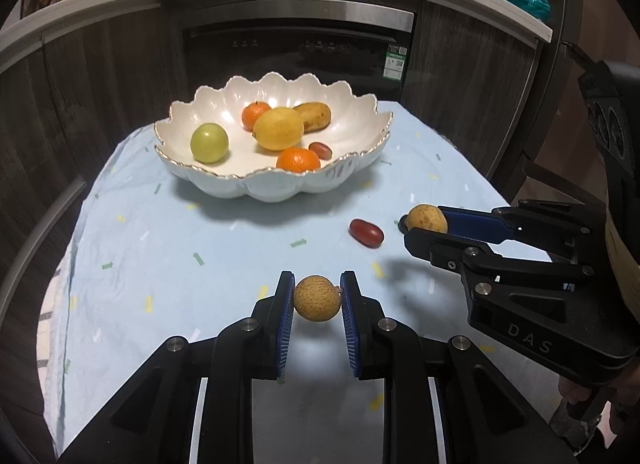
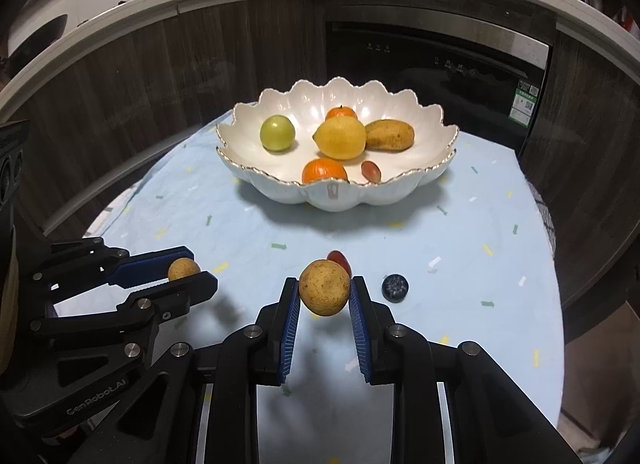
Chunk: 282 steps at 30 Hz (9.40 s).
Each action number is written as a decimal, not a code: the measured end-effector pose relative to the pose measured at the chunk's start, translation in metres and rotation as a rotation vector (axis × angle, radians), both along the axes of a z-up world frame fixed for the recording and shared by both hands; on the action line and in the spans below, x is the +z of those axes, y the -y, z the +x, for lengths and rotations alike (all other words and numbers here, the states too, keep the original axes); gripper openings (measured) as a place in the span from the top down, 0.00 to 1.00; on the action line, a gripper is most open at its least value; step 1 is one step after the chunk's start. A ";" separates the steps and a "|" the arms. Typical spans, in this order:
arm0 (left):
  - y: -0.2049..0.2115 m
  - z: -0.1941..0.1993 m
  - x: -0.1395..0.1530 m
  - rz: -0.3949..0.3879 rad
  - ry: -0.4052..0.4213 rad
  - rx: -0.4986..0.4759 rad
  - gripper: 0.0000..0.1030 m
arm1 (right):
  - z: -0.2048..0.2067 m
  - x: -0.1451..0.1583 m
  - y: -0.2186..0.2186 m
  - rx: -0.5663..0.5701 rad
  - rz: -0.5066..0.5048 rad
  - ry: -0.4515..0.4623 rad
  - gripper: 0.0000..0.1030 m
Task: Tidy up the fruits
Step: 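Lift the longan and small brown fruit and carry them toward the bowl, then open both grippers to drop the longan and brown fruit into the bowl, then withdraw both grippers from the bowl toward the red date and blueberry, then grasp the red date with the left gripper while the right gripper grasps the blueberry, then carry the red date and blueberry over the white bowl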
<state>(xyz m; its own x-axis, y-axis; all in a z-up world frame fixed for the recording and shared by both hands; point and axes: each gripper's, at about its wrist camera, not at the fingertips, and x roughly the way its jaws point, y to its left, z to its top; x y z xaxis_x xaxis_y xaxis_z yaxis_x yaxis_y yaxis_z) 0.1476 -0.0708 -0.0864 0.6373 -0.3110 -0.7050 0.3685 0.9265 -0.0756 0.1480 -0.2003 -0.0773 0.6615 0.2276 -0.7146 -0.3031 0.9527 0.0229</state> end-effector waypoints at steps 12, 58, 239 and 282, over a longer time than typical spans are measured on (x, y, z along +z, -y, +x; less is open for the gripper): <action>-0.007 0.007 0.021 -0.015 0.023 0.013 0.77 | -0.001 0.025 -0.007 -0.002 0.000 0.043 0.75; -0.030 0.124 0.051 -0.022 0.068 0.038 0.77 | 0.090 0.057 -0.017 -0.062 -0.021 0.070 0.74; 0.068 0.065 -0.040 0.140 -0.005 -0.385 0.70 | 0.055 -0.043 0.037 0.092 -0.017 -0.062 0.79; -0.011 0.038 0.057 0.054 0.152 -0.169 0.70 | 0.015 0.058 -0.022 0.052 -0.027 0.141 0.79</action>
<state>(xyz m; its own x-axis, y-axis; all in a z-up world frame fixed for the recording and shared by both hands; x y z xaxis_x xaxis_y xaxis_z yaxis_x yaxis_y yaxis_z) 0.1851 -0.0594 -0.0298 0.6798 -0.3869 -0.6230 0.5219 0.8520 0.0404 0.1628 -0.1780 -0.0197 0.7432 0.2462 -0.6221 -0.3507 0.9352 -0.0489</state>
